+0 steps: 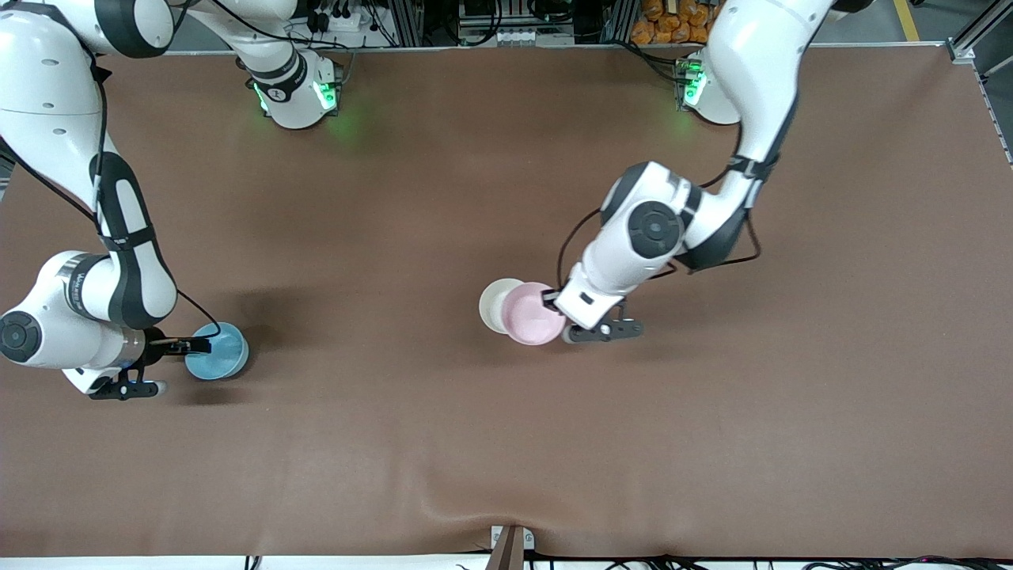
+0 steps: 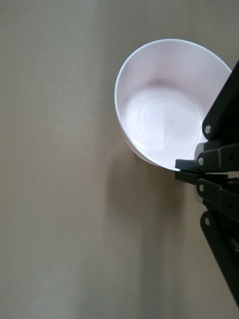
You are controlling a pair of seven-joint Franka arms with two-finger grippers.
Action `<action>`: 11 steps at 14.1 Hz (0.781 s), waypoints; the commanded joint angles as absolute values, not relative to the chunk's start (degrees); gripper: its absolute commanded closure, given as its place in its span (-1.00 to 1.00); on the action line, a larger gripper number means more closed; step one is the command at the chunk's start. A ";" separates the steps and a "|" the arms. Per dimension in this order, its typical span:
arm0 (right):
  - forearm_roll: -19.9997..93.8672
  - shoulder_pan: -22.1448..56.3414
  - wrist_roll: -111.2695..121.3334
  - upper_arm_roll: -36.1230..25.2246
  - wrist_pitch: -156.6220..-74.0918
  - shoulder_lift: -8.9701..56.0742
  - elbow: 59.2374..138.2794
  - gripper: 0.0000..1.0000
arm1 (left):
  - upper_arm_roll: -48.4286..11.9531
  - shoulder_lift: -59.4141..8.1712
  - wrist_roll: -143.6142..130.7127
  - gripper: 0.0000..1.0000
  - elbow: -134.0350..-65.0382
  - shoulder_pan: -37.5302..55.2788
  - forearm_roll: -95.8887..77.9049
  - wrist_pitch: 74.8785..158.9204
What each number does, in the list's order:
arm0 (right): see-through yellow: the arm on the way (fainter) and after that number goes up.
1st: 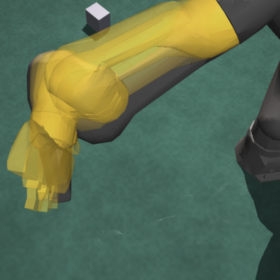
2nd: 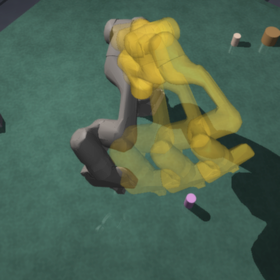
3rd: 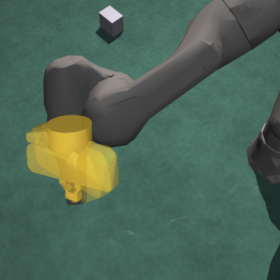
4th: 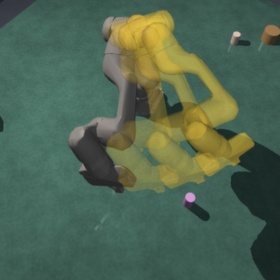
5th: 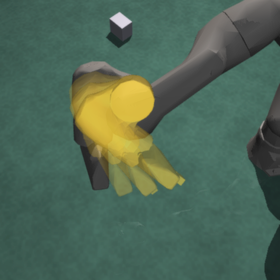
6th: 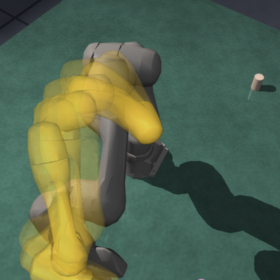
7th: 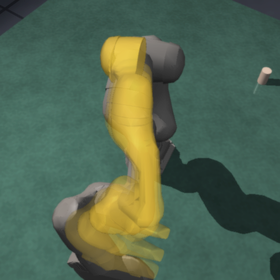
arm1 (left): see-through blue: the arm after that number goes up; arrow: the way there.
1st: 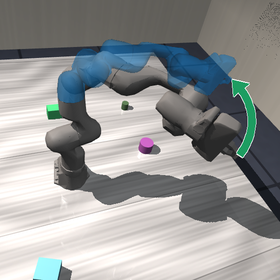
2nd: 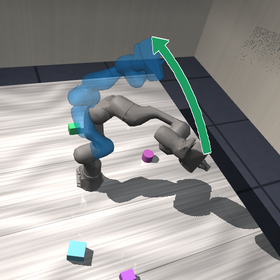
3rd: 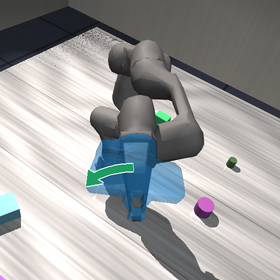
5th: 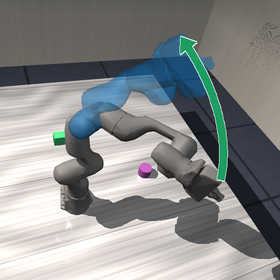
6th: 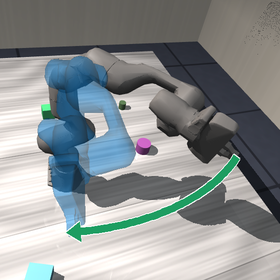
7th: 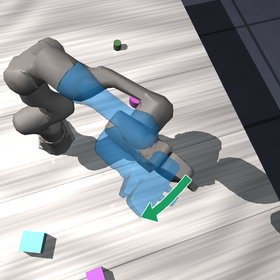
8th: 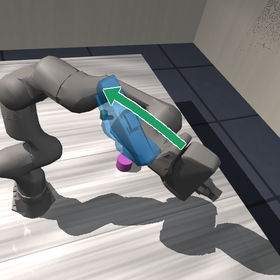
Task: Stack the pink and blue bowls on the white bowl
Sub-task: 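Carry the pink bowl onto the white bowl with the left gripper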
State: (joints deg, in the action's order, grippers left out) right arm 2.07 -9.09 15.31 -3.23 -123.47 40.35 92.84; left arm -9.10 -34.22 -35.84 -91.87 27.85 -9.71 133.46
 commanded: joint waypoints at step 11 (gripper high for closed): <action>10.11 -9.05 16.44 -2.55 -123.49 39.21 89.48 1.00 | -8.44 -36.56 -36.91 1.00 -93.34 31.73 -11.25 135.61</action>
